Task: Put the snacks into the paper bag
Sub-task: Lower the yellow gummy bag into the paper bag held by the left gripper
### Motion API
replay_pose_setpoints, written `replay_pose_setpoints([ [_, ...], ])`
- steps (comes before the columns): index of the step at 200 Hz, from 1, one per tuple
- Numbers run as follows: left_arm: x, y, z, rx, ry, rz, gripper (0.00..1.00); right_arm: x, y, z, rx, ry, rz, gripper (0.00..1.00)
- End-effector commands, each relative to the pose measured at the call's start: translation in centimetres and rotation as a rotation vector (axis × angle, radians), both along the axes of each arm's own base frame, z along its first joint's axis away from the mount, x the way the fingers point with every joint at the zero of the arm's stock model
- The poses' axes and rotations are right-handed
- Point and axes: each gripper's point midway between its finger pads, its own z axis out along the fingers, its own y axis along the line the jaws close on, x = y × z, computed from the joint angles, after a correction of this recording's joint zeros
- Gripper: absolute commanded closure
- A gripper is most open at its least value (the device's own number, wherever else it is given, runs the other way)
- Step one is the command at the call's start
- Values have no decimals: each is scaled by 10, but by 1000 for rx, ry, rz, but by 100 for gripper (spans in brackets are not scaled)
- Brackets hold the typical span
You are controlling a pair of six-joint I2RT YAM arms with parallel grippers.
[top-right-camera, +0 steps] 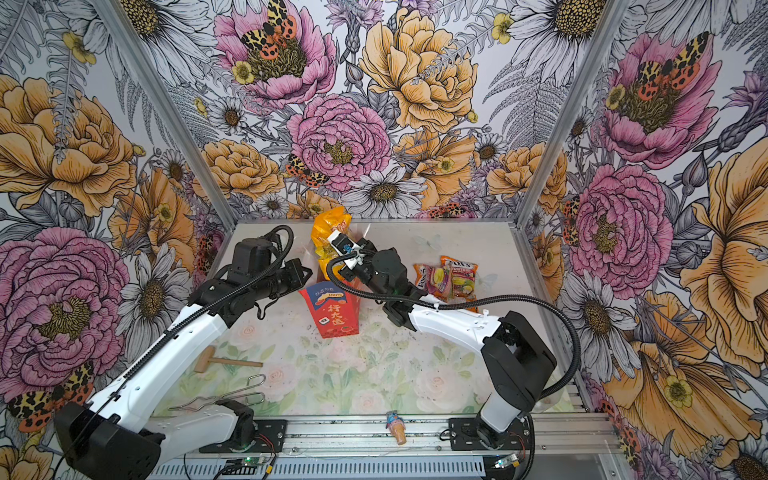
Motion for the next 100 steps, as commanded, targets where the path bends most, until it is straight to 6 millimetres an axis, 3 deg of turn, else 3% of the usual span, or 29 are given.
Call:
replay_pose_setpoints([
  [1, 6, -1, 13, -37, -48, 6, 100, -21, -19, 63, 127, -133, 12, 100],
  [57, 7, 1, 7, -33, -35, 18, 100, -40, -34, 63, 126, -125, 10, 100],
  [100, 7, 0, 7, -35, -33, 21, 100, -44, -37, 52, 125, -114, 0, 100],
])
